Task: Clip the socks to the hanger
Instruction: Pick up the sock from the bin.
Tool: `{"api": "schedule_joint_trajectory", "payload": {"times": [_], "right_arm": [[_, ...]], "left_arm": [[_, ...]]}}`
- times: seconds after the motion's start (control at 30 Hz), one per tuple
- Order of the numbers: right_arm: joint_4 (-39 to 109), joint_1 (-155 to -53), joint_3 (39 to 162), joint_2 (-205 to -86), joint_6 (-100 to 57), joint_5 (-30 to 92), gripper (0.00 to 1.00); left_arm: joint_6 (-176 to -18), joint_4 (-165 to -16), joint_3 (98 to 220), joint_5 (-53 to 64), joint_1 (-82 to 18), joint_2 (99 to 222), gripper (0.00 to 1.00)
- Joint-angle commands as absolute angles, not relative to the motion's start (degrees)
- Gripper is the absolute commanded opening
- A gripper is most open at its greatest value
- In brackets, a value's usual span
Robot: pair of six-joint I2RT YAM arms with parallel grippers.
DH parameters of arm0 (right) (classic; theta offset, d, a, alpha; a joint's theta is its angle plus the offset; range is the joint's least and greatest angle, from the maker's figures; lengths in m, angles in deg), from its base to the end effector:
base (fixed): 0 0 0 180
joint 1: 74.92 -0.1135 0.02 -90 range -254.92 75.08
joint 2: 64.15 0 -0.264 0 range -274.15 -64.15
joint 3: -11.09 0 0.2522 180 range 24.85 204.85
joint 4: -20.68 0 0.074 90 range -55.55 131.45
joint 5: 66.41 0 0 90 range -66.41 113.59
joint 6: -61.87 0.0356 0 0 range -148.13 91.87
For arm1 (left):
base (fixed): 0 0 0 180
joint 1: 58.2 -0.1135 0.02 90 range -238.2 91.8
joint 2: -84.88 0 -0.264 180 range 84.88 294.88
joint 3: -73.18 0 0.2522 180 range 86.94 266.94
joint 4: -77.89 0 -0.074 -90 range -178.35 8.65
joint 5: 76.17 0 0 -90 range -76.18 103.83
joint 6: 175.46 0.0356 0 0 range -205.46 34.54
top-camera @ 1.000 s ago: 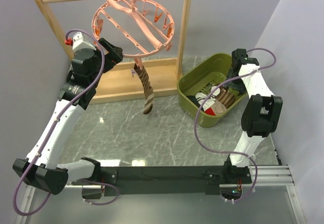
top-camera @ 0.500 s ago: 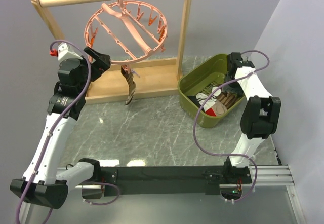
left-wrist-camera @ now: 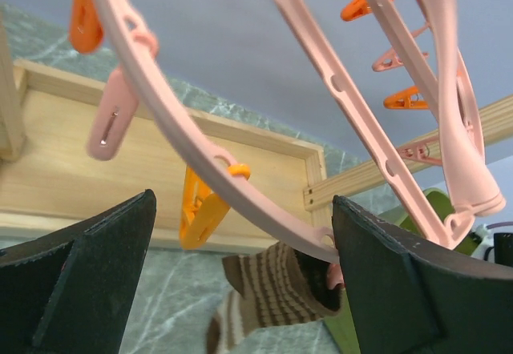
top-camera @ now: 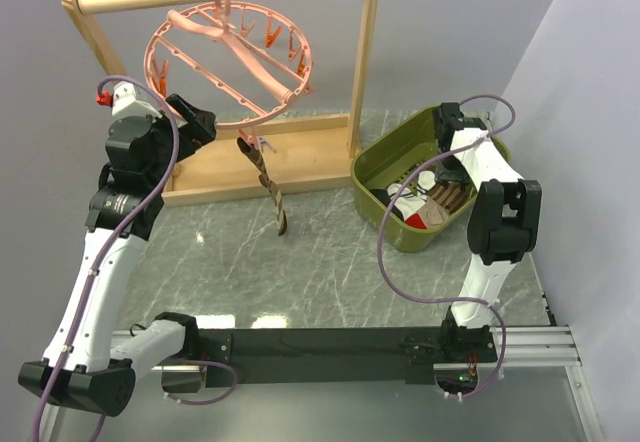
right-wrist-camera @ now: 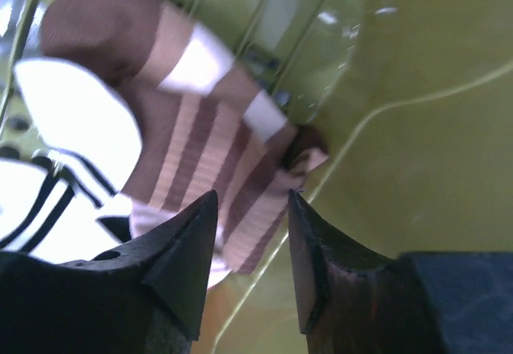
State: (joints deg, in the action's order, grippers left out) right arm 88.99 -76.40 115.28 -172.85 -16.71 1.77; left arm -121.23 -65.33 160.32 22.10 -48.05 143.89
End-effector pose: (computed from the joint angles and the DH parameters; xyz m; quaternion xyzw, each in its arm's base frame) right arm 0.3879 -0.0032 0.2415 0.1123 0.9648 -0.1695 0.1668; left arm 0.2120 -0.0328 0.4423 -0.2135 0.7272 -0.2032 0.6199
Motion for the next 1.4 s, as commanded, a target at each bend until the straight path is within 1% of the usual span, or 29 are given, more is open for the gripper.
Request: {"api": "schedule_joint_trajectory", "payload": {"times": [0.0,0.03,0.13,0.2,0.23,0.33,0.37,0.47,0.6,0.77,0.87,1.07,1.13,1.17,1.2,1.23,1.27,1.3,1.37], "right_arm": [[90.0,-76.5,119.7,-174.1,-16.5,-6.2,0.48],[90.8,-76.5,119.9,-174.4,-16.0,-7.6,0.51],[89.9,-77.3,118.0,-175.8,-14.4,-7.4,0.51],[89.2,-78.0,115.7,-176.9,-13.3,-8.5,0.48],[89.2,-78.5,115.5,-177.9,-12.1,-10.0,0.34],[92.3,-79.1,117.6,-178.2,-9.6,-10.1,0.11],[92.5,-79.4,118.4,-176.8,-9.6,-9.6,0.0],[93.5,-79.8,120.9,-173.1,-8.7,-9.3,0.0],[93.2,-80.0,127.5,-168.1,-8.4,-4.2,0.0],[93.1,-81.6,134.7,-163.1,-9.8,-1.1,0.0],[91.6,-83.1,136.0,-160.0,-8.9,2.8,0.0],[85.7,-84.2,131.4,-153.2,-1.2,12.5,0.0],[82.2,-84.3,129.6,-150.7,2.0,15.1,0.0],[80.5,-84.4,127.7,-149.8,2.5,19.0,0.0],[75.7,-84.5,126.3,-147.5,2.4,20.9,0.0],[72.6,-84.7,124.4,-146.1,2.0,22.3,0.0],[69.3,-84.9,119.9,-144.7,1.6,23.4,0.0],[63.2,-84.9,117.7,-142.2,1.1,25.9,0.0],[59.0,-84.9,113.2,-140.4,0.3,27.8,0.0]], "left_arm": [[-115.0,-61.4,159.9,20.8,-48.4,141.0,0.96],[-114.5,-61.9,159.0,20.7,-48.5,140.7,0.96],[-113.0,-62.2,158.0,20.6,-48.7,139.9,0.96],[-112.4,-62.2,157.8,20.5,-48.9,139.1,0.96],[-112.0,-62.6,157.3,20.5,-49.0,138.3,0.96],[-111.6,-62.6,156.5,21.5,-49.1,136.9,0.96],[-111.4,-62.5,156.5,21.4,-49.1,136.2,0.96],[-109.7,-60.8,157.0,20.0,-49.1,135.4,0.96],[-107.5,-59.5,156.9,16.8,-49.1,136.3,0.95],[-108.7,-62.3,156.3,7.0,-49.1,135.4,0.93],[-107.8,-66.4,154.7,0.3,-49.1,133.9,0.93],[-104.6,-71.3,156.0,-10.5,-48.5,133.7,0.92],[-105.2,-74.5,156.3,-12.4,-48.4,134.4,0.92],[-106.3,-75.9,156.4,-14.4,-48.3,134.8,0.92],[-106.9,-77.1,156.5,-14.7,-47.4,135.3,0.92],[-107.7,-78.6,156.9,-14.7,-46.7,137.1,0.91],[-108.8,-78.5,157.6,-14.0,-45.6,138.3,0.91],[-108.8,-78.0,159.6,-10.2,-41.7,139.6,0.91],[-108.0,-75.4,163.7,-5.1,-36.7,143.9,0.9]]}}
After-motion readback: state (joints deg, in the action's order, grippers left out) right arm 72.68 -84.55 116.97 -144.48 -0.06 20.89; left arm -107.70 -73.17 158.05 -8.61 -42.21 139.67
